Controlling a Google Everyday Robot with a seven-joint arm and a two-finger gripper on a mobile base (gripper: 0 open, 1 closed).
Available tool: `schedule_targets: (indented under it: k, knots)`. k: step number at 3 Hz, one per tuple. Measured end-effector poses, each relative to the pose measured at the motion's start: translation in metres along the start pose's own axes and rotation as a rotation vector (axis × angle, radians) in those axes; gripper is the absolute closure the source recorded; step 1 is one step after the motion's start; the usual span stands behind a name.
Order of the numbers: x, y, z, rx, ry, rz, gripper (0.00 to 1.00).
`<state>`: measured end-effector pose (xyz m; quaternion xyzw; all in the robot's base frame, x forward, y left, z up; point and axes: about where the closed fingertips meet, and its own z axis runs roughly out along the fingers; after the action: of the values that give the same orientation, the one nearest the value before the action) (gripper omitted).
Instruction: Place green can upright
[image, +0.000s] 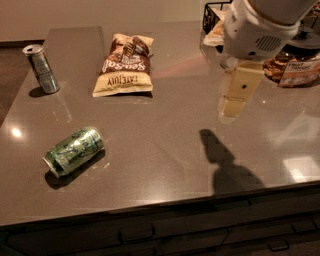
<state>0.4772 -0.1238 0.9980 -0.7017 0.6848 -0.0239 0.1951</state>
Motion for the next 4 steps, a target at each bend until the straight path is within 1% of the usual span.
schedule_targets:
  k: [1,2,3,4]
  knots:
    - [-0.049,0.0,0.027,-0.056,-0.024,-0.145,0.0]
    - [-0.101,0.014,0.055,-0.117,-0.051,-0.281,0.0]
    - [-0.147,0.029,0.08,-0.172,-0.068,-0.393,0.0]
    - [-0.184,0.046,0.098,-0.21,-0.074,-0.492,0.0]
